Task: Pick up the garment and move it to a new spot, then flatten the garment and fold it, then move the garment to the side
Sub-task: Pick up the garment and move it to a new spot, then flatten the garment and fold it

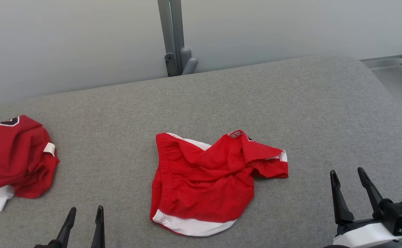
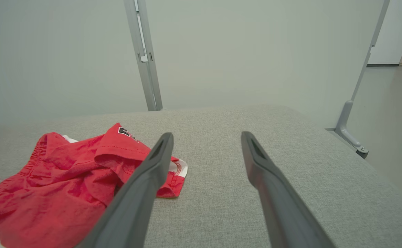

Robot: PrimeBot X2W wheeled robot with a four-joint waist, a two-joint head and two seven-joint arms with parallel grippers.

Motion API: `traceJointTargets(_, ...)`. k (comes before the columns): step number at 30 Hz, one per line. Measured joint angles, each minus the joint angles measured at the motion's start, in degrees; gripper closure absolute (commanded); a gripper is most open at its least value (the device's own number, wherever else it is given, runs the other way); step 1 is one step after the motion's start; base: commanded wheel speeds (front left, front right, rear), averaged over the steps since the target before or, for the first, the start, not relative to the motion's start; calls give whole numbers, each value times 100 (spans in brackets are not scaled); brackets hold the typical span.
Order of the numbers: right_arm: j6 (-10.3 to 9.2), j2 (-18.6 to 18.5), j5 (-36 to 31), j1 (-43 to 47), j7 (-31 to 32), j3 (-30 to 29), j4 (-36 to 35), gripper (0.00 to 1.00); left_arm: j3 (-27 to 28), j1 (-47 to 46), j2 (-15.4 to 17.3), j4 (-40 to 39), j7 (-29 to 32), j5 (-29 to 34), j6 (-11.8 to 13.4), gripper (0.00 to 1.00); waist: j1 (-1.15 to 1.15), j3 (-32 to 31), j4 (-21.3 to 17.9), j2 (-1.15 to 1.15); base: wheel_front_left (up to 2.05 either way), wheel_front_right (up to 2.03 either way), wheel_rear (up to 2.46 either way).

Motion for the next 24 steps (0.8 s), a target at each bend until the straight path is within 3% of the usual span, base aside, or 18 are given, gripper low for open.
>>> traceJointTargets(15,0,4,43,-35,0,35,-51,0,-121,-15,1,-68,0,9,0,0,0,39,11,0,0,0,0)
traceJointTargets(24,0,13,44,-91,0,132,-144,0,-1159,-215,67,-73,0,5,0,0,0,95,-80,0,0,0,0)
